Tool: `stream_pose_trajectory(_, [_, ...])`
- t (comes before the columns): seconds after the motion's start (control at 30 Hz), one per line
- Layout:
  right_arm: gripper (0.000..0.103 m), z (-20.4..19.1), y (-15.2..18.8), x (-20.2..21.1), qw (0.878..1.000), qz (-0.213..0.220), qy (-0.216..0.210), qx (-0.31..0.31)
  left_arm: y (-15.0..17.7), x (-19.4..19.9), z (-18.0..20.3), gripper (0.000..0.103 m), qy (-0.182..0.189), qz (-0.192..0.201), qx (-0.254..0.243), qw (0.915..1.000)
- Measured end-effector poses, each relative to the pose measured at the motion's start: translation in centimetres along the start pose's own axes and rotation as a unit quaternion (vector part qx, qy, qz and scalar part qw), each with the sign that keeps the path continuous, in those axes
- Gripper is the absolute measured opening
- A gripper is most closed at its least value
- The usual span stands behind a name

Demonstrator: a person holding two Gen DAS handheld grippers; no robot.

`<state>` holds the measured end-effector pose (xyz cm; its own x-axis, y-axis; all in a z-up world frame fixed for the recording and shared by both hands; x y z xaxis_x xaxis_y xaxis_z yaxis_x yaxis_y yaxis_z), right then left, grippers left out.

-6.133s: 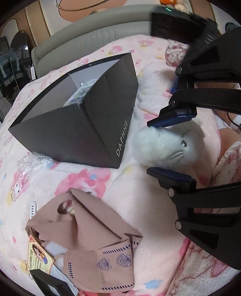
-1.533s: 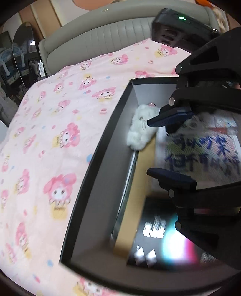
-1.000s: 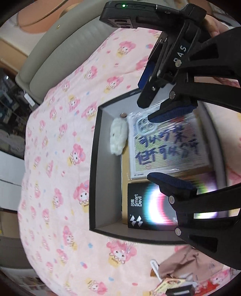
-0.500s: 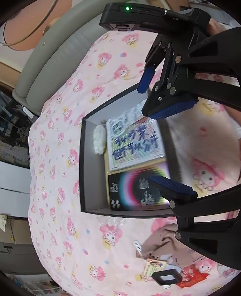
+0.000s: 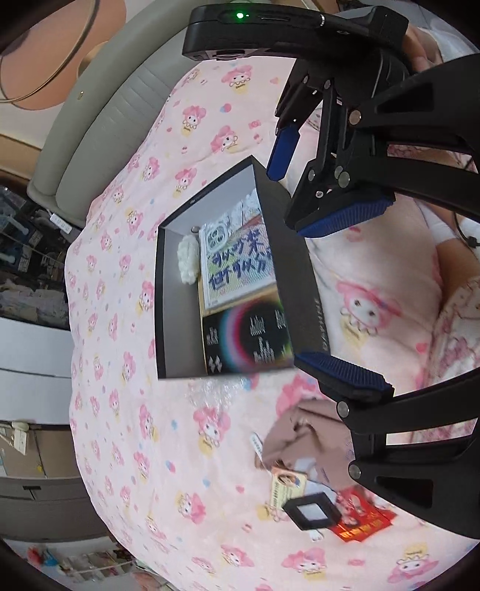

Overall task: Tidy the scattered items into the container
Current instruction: 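Open the left gripper and withdraw it from the shoebox, then grasp the black square frame with the left gripper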

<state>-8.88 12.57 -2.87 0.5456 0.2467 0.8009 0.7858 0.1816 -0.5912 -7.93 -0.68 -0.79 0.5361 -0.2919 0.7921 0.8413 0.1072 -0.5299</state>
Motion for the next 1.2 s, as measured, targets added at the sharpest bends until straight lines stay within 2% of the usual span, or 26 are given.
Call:
stream_pose_trajectory(0.17, [0.064,-3.1,-0.3,-0.2,1.0,-0.005,0.002,0.03,0.6,1.4,-3.1,0.065,-0.01,0.004,0.025,0.9996])
stream_pose_trajectory(0.4, [0.064,-9.1,-0.3,-2.1,0.997,-0.024,-0.026,0.075,2.4,3.0,-9.5,0.065,-0.006,0.004,0.083,0.9965])
stream_pose_trajectory(0.67, [0.064,-15.7,1.6,-6.3,0.986,-0.082,-0.078,0.122,5.3,3.4,-16.4,0.065,-0.033,-0.003,0.132,0.9906])
stream_pose_trajectory(0.87, [0.064,-20.0,2.4,-8.6,0.977,-0.111,-0.105,0.149,6.8,3.6,-20.6,0.065,-0.033,-0.002,0.17,0.9849])
stream_pose_trajectory(1.07, [0.064,-22.5,2.8,-10.4,0.968,-0.136,-0.121,0.175,7.5,3.0,-23.5,0.065,-0.031,-0.007,0.203,0.9788])
stream_pose_trajectory(1.2, [0.064,-22.7,2.7,-11.4,0.966,-0.144,-0.115,0.182,7.8,2.4,-25.4,0.065,-0.02,-0.008,0.234,0.9721])
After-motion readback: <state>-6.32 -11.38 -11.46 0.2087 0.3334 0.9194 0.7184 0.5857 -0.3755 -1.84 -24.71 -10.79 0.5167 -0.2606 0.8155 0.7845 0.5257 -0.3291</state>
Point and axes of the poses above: each gripper's, at about its wrist camera, not at the fingertips, and x roughly against the way its jaws point, z to its right, y to its underside, the point moved 7 cm from there along -x, roughly the way its jaws point, and after that the axes turned 9 degrees about x, right-handed, at the moved point
